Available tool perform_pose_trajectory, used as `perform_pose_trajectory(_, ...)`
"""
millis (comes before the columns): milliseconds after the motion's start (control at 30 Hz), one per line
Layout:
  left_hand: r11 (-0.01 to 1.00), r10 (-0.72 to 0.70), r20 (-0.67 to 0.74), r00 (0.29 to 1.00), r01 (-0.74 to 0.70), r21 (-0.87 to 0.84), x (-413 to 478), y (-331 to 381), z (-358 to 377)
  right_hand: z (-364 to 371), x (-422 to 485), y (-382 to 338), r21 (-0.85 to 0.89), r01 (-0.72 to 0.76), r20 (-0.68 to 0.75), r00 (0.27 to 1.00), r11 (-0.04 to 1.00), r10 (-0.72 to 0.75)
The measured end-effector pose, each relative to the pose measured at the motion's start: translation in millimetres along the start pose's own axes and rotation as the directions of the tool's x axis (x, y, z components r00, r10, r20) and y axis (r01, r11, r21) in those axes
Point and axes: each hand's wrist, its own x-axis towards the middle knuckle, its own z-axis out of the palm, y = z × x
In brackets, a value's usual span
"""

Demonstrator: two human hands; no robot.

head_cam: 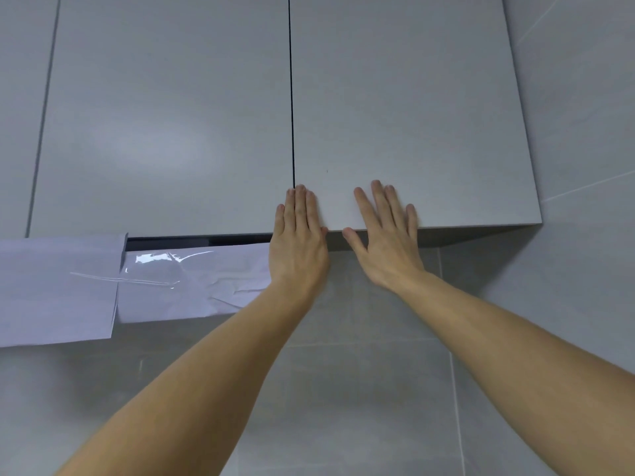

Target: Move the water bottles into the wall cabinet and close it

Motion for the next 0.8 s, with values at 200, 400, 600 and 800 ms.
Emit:
perform_pose_trajectory(200, 1.0, -0.006, 0.042, 0.999, 0.005, 0.027, -0.5, 3.3, 0.1, -0.6, 0.1, 2.9, 0.013, 0.01, 0.001, 1.0, 1.0, -0.01)
perform_pose_trajectory(400, 0.999, -0.001, 0.061, 0.998, -0.002, 0.042, 0.6, 4.0, -0.9, -14.7, -4.8, 8.2, 0.042, 0.056, 0.016, 0.998, 0.998, -0.056)
perform_pose_trajectory(600, 0.999, 0.032, 0.13, 0.991, -0.035, 0.024, -2.6, -4.3, -6.3, -40.0, -20.1, 14.2, 0.043, 0.061, 0.15, 0.986, 0.997, -0.067)
perform_pose_trajectory(800, 0.985, 0.081, 0.114, 0.99, -0.062, -0.162, -53.7, 5.3, -44.1, -78.3, -56.6, 10.6, 0.161, 0.006, 0.289, 0.956, 0.987, -0.053)
